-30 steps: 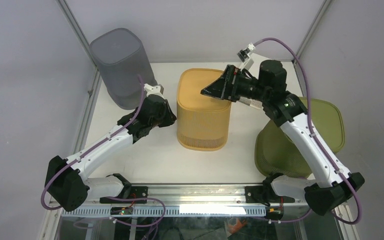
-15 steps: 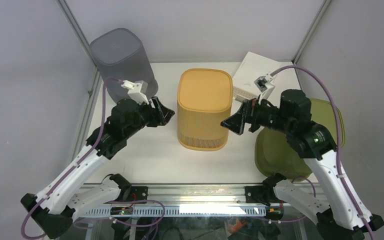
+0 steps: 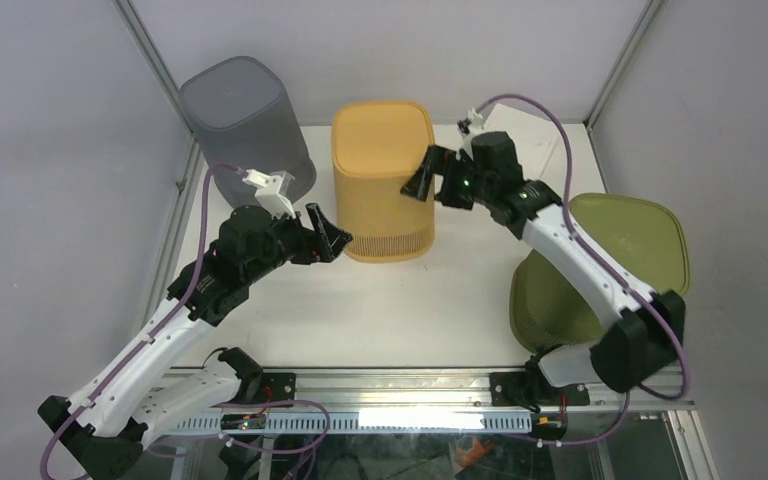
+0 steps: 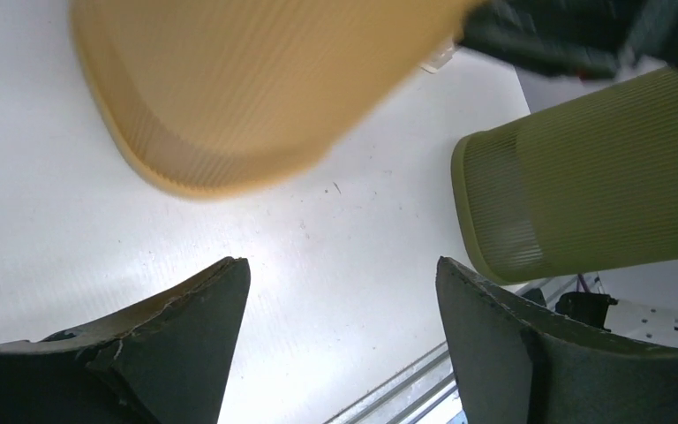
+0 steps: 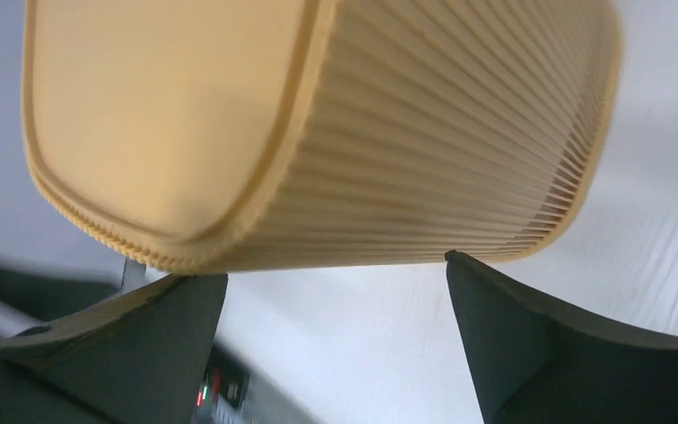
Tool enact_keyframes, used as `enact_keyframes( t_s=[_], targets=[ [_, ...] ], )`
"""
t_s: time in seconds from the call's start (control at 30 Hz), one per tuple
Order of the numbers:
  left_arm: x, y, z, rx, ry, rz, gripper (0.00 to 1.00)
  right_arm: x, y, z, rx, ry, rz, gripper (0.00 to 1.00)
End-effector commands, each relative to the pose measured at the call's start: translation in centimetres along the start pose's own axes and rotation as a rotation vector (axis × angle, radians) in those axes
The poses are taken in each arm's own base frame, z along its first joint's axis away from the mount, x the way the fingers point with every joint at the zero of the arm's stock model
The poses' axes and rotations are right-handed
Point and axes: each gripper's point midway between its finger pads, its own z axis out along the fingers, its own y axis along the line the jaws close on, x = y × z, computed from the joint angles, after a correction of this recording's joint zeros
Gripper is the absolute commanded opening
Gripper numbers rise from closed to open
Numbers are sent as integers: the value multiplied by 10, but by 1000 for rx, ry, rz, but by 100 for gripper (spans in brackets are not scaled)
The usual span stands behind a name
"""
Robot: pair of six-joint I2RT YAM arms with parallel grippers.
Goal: Turn the large container upside down
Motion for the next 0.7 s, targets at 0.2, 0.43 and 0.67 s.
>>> enact_keyframes(
  t_s=[0.2, 0.43, 0.67],
  targets=[
    [-6, -14, -28, 74, -36, -22, 92, -140, 1, 57, 189, -210, -17, 99],
    [-13, -14, -27, 57, -40, 12, 99, -117, -27, -9, 386, -189, -84, 100],
    [-38, 1, -24, -97, -107, -51, 99, -64, -51, -93, 454, -204, -187, 99]
  ],
)
